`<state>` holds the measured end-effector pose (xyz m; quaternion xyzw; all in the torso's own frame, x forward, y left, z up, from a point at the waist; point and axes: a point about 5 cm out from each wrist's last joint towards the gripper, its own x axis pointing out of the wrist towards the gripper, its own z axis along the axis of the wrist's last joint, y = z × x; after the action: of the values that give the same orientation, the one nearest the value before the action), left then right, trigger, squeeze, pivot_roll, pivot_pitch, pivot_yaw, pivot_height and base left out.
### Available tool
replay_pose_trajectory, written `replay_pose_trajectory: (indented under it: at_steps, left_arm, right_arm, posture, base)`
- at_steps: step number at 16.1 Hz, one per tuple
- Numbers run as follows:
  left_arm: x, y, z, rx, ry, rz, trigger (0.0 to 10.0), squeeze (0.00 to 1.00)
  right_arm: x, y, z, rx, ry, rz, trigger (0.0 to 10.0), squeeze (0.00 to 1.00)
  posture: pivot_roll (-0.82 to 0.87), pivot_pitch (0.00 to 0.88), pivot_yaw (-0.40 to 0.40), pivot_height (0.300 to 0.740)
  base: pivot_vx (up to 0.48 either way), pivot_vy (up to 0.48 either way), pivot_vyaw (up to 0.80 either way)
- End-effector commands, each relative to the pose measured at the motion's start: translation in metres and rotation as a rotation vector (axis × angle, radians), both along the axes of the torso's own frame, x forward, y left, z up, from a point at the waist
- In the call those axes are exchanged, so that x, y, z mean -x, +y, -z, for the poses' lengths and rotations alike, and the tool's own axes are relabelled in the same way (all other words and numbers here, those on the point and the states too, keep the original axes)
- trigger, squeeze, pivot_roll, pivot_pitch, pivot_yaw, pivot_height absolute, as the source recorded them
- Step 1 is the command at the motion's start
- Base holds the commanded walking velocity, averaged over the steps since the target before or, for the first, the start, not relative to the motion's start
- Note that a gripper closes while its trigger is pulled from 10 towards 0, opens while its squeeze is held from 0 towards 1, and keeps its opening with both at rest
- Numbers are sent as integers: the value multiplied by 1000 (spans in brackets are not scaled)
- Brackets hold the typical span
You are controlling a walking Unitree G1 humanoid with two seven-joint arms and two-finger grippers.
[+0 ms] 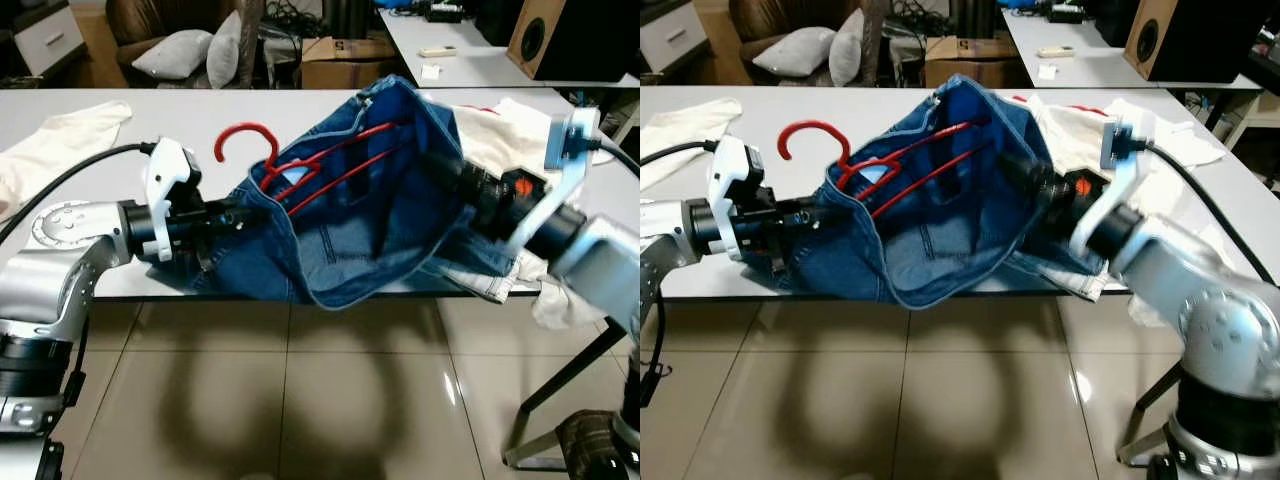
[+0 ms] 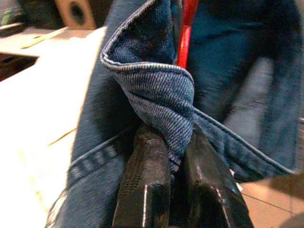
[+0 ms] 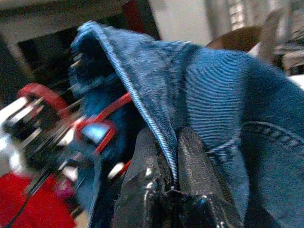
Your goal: Hang hanger
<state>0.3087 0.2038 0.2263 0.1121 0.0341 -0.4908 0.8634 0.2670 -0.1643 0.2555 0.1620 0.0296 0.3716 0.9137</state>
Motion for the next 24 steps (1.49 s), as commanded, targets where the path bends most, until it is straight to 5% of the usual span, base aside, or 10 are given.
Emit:
replay_pose_trajectory:
  at_steps: [1,4,7,9,13,18,19,20,21,24]
  left_arm:
    - [-4,7,-11,3,-39,-52,0,0]
    - [-16,22,-1,-126,-23,-219,0,0]
    - [-27,25,-14,17,-35,-300,0,0]
    - [-24,19,-21,96,-5,-227,0,0]
    - [-13,9,-35,237,23,-75,0,0]
    - [-12,-18,-33,262,53,20,0,0]
    - [-10,-27,-24,200,60,45,0,0]
    - [-9,-31,-21,180,61,54,0,0]
    - [-8,-34,-19,168,65,67,0,0]
    - [-10,-32,-19,139,67,61,0,0]
  right_arm:
    - [7,6,0,26,-2,-49,0,0]
    - [15,9,-2,87,-53,-100,0,0]
    - [23,10,15,249,-22,-153,0,0]
    - [17,2,35,399,4,-68,0,0]
    - [-5,-19,35,468,-67,131,0,0]
    - [-12,8,65,506,-77,68,0,0]
    - [-14,13,64,457,-113,46,10000,0]
    - [-14,14,60,411,-136,29,10000,345]
    - [-12,13,53,388,-178,3,10000,1000]
    - [10,-4,32,416,-283,-195,10000,1000]
  posture:
    - [-17,0,34,740]
    - [-18,0,36,740]
    - [-26,0,39,740]
    - [-26,0,39,740]
    - [-24,0,37,740]
    - [-18,0,34,740]
    - [-14,0,33,740]
    - [-9,0,32,740]
    - [-10,0,35,740]
    - [-3,0,38,740]
  base:
    - [0,0,0]
    - [0,0,0]
    - [0,0,0]
    - [0,0,0]
    - [0,0,0]
    - [0,0,0]
    - [0,0,0]
    - [0,0,0]
    - [0,0,0]
    - [0,0,0]
